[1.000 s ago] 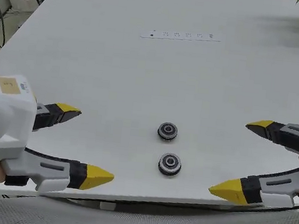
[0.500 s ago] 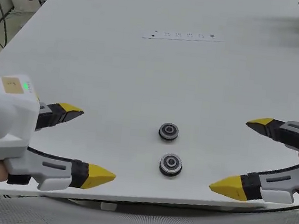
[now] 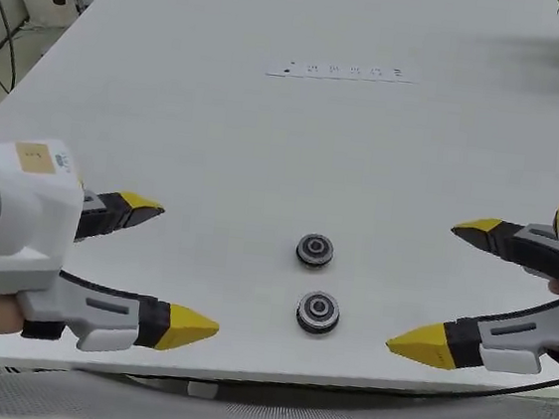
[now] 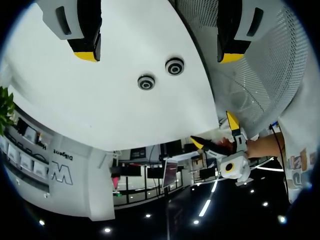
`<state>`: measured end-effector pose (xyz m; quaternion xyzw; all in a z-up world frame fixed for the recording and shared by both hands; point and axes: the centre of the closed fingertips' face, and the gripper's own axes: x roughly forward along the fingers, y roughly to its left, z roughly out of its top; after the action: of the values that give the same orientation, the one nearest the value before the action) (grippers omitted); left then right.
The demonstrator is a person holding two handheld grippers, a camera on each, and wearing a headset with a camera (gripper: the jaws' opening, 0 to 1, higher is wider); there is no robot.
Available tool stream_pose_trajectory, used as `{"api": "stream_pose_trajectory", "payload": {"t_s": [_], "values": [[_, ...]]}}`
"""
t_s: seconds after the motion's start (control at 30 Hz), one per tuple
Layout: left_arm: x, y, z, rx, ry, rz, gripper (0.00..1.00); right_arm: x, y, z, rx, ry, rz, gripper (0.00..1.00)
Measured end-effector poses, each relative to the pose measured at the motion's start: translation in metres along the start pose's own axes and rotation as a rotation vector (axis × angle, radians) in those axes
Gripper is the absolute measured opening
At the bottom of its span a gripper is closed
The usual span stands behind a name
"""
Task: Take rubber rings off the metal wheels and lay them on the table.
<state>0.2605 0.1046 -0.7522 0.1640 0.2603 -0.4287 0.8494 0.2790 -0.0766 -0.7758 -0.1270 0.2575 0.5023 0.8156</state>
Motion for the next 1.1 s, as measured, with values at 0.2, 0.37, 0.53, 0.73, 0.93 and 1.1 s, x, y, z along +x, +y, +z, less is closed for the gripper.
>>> {"api": "stream_pose_trajectory", "payload": {"t_s": [0.2,0.37,0.53,0.73,0.93,1.1], "values": [[0.004,0.001,0.004,0.015,-0.001,-0.012,0.82,0.004,-0.002,0.003,-0.009,-0.011,0.008,0.95],[0.008,0.003,0.007,0.025,0.001,-0.021,0.81,0.008,-0.003,0.005,-0.019,-0.013,0.019,0.93],[0.014,0.003,0.010,0.027,-0.002,-0.035,0.80,0.013,-0.003,0.005,-0.032,-0.009,0.029,0.90],[0.020,0.000,0.016,0.032,-0.011,-0.061,0.79,0.016,-0.002,0.003,-0.047,-0.004,0.038,0.89],[0.028,0.000,0.017,0.065,0.005,-0.075,0.78,0.020,-0.004,0.002,-0.045,-0.002,0.043,0.87],[0.034,-0.002,0.018,0.080,0.012,-0.092,0.77,0.023,-0.006,0.003,-0.044,-0.008,0.048,0.85]]}}
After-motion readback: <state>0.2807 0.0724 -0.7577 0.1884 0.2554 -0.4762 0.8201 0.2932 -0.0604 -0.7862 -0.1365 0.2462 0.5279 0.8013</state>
